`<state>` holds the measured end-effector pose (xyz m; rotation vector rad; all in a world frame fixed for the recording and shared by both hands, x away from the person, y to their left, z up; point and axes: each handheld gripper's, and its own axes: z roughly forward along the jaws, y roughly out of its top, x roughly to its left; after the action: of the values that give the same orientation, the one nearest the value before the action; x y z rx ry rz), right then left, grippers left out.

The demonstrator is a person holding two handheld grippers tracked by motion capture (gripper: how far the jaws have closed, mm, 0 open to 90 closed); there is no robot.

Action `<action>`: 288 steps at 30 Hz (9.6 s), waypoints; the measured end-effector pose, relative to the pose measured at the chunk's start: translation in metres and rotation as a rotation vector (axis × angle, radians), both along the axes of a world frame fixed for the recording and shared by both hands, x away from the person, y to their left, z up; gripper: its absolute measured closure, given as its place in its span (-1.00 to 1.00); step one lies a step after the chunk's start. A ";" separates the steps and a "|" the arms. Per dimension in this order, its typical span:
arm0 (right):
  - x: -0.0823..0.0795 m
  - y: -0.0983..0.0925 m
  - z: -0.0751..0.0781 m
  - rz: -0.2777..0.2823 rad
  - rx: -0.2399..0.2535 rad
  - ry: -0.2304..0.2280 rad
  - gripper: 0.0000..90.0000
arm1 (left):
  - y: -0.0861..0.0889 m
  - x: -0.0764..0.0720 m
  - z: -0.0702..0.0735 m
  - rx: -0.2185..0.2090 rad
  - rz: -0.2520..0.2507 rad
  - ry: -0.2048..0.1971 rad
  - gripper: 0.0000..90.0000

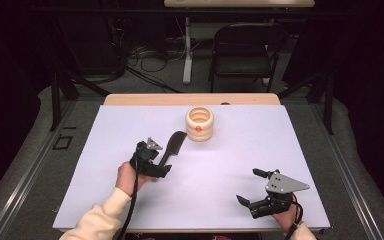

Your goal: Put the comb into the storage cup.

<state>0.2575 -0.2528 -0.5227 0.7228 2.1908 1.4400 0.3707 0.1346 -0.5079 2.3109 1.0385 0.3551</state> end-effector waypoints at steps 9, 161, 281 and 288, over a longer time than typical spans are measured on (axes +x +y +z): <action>0.000 0.000 0.000 -0.002 0.003 0.006 -0.99 | 0.004 0.033 0.010 0.058 0.047 0.099 -0.50; 0.001 -0.001 -0.001 0.002 0.013 0.021 -0.99 | 0.021 0.019 0.009 -0.111 0.097 -0.005 0.60; 0.004 -0.002 -0.003 -0.013 0.010 0.042 -0.99 | -0.008 0.039 0.028 -0.370 -0.011 -0.258 0.60; 0.004 -0.003 -0.003 -0.015 0.009 0.042 -0.99 | -0.011 0.043 0.031 -0.366 -0.016 -0.259 0.60</action>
<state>0.2616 -0.2553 -0.5253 0.7775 2.2071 1.4407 0.4142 0.1233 -0.4773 1.8892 0.8733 0.4080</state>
